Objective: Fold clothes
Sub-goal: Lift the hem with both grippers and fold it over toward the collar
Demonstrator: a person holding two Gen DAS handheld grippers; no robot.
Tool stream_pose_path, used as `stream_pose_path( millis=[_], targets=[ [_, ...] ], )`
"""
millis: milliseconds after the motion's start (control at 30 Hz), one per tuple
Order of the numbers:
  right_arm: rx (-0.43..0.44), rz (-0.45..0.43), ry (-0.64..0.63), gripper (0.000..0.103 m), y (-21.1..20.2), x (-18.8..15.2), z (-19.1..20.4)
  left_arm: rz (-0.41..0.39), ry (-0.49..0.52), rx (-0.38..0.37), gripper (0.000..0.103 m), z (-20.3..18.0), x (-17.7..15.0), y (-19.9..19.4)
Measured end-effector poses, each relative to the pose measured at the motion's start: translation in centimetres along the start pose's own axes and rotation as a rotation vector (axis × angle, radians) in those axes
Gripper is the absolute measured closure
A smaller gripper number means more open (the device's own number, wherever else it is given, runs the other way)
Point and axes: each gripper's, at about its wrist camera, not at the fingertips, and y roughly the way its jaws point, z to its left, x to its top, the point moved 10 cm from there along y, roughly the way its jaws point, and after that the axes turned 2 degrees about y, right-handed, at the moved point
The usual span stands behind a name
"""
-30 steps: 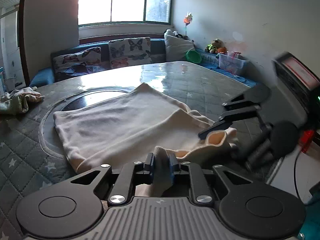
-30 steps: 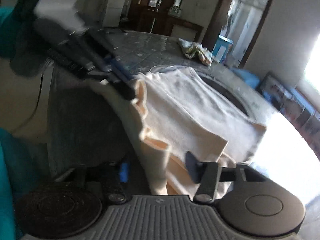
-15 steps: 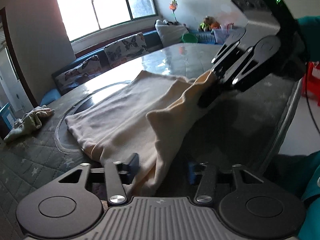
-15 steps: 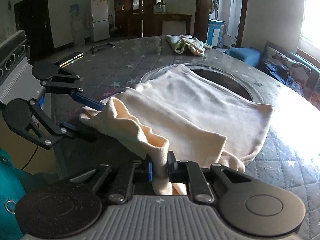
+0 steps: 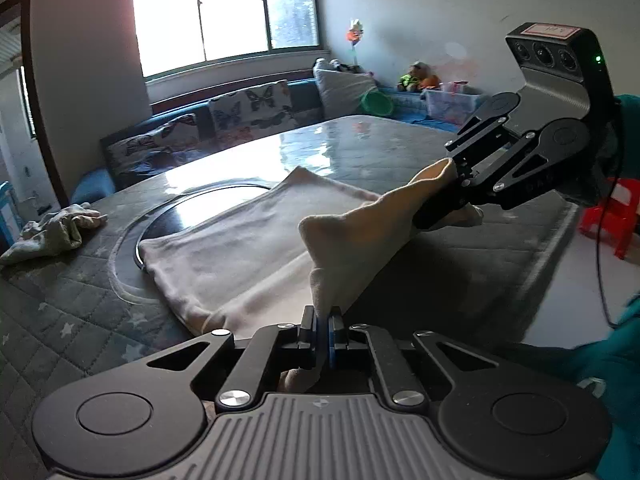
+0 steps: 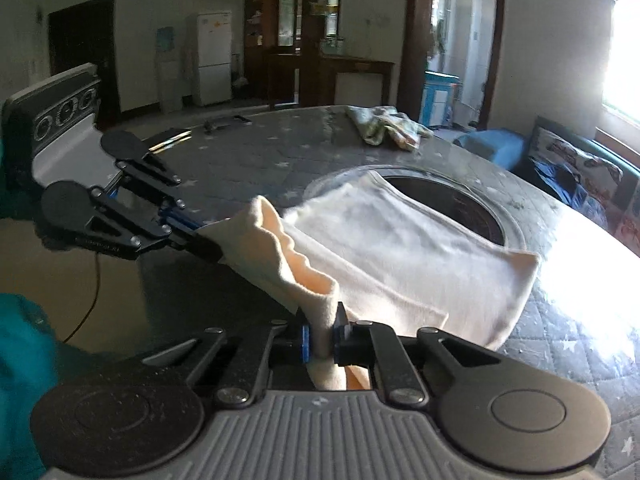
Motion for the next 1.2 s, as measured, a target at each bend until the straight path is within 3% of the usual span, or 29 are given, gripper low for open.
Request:
stream_pose_path(
  millis=[267, 500, 767, 933, 1200],
  targets=[
    [0.052, 0.018, -0.020, 0.095, -3.9, 0.1, 3.2, -0.033, -0.059, -0.032, 0.097, -0.5, 1.0, -2.5],
    [0.016, 0.017, 0.008, 0.096, -2.9, 2.3, 0.3, -0.061, -0.065, 0.007, 0.097, 2.5, 3.7, -0.1],
    [-0.028, 0.043, 0.026, 0.096, 0.1, 5.3, -5.5, -0.051, -0.063, 0.052, 0.097, 7.1, 6.9, 4.9],
    [-0.067, 0.077, 0.022, 0.096, 3.3, 6.7, -9.3, 0.007, -0.100, 0.095, 0.097, 10.7, 7.9, 9.6],
    [-0.153, 0.136, 0.057, 0.095, 9.3, 5.1, -13.4, 0.088, -0.170, 0.164, 0.095, 13.8, 6.6, 15.5]
  ],
)
